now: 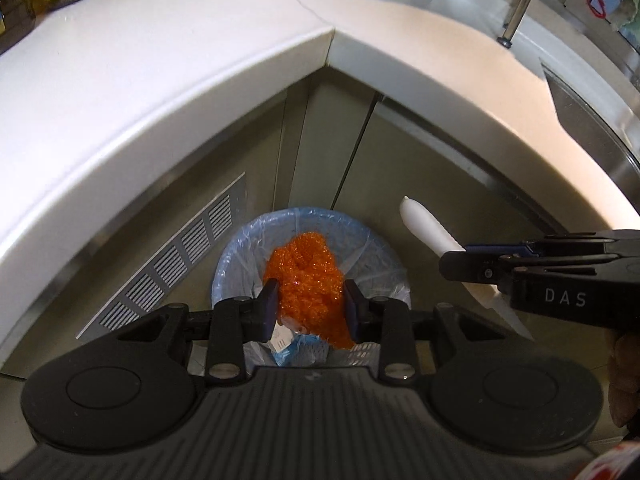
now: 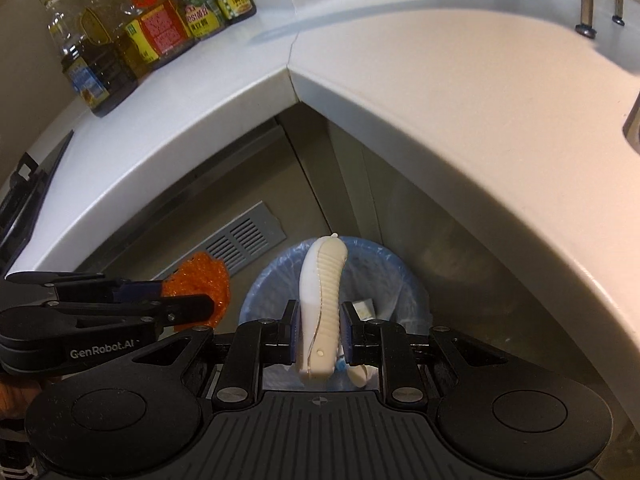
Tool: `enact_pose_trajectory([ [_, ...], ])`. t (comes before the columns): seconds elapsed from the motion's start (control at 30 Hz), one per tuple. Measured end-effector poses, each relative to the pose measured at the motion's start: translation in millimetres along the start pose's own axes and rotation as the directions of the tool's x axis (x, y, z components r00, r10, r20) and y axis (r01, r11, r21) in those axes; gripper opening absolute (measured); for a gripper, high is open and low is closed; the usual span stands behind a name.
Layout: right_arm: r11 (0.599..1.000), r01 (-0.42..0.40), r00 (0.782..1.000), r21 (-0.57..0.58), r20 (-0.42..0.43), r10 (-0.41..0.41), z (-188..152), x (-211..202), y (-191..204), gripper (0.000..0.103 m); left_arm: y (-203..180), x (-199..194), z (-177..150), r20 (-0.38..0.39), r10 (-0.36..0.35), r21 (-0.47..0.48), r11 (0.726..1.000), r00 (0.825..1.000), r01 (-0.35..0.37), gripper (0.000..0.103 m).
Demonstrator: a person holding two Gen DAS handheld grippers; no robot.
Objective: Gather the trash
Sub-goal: 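Lift both items and carry them down over the bin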
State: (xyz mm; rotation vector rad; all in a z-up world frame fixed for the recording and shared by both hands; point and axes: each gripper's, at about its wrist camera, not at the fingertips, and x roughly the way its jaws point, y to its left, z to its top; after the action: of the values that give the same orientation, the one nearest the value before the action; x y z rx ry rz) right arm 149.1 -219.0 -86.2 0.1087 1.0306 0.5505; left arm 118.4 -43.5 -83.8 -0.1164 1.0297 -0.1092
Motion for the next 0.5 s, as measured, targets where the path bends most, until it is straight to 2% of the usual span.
enact_pose_trajectory([
  [0.5,1.000,0.026,0.999,-0.006,-0.048,-0.026,0,27,0,0.021,4,28,-4,-0.044,0.009,-0.033,0.999,0.999,-0.010,0.030],
])
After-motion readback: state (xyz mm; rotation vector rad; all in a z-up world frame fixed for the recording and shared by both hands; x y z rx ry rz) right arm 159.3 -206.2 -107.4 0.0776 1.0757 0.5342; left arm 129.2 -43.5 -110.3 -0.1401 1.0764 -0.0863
